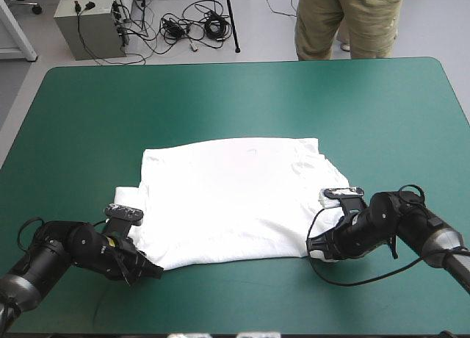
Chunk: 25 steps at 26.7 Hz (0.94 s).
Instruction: Fold the cloth
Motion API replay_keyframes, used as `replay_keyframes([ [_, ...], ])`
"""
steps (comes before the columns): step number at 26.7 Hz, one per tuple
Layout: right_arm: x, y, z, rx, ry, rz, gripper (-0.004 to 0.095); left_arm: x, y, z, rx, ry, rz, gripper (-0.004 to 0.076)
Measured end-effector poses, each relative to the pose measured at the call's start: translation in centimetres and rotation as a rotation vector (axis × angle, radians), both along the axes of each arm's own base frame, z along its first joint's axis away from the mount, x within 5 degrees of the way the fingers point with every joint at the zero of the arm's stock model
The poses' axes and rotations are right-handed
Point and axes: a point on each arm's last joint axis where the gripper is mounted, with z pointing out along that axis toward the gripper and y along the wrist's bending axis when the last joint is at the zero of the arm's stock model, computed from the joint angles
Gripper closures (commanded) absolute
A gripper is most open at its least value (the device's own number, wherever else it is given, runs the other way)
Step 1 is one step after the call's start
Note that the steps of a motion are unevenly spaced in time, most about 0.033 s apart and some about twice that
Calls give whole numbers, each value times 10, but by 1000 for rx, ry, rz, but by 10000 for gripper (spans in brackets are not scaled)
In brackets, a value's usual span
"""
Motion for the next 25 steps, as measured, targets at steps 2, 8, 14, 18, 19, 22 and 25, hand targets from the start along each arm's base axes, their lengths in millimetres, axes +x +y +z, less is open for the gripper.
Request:
replay_keyframes([
  [2,0,0,0,0,4,1,311,-2,0,0,3,21,-5,248],
  [8,10,4,31,32,-75,2,302,9,-3,27,-27,-48,19,249],
  [14,27,4,93,43,-273,-36,304,24,0,77,-13,-193,112,249],
  [18,31,1,118,21,-347,-36,304,30,9,91,61,-255,188,250],
  [19,31,1,123,19,-362,-35,304,31,11,92,78,-265,203,250],
  [22,32,1,131,21,-384,-36,323,34,13,90,107,-261,222,250],
  [25,32,1,132,22,-381,-42,363,40,12,85,114,-235,239,250],
])
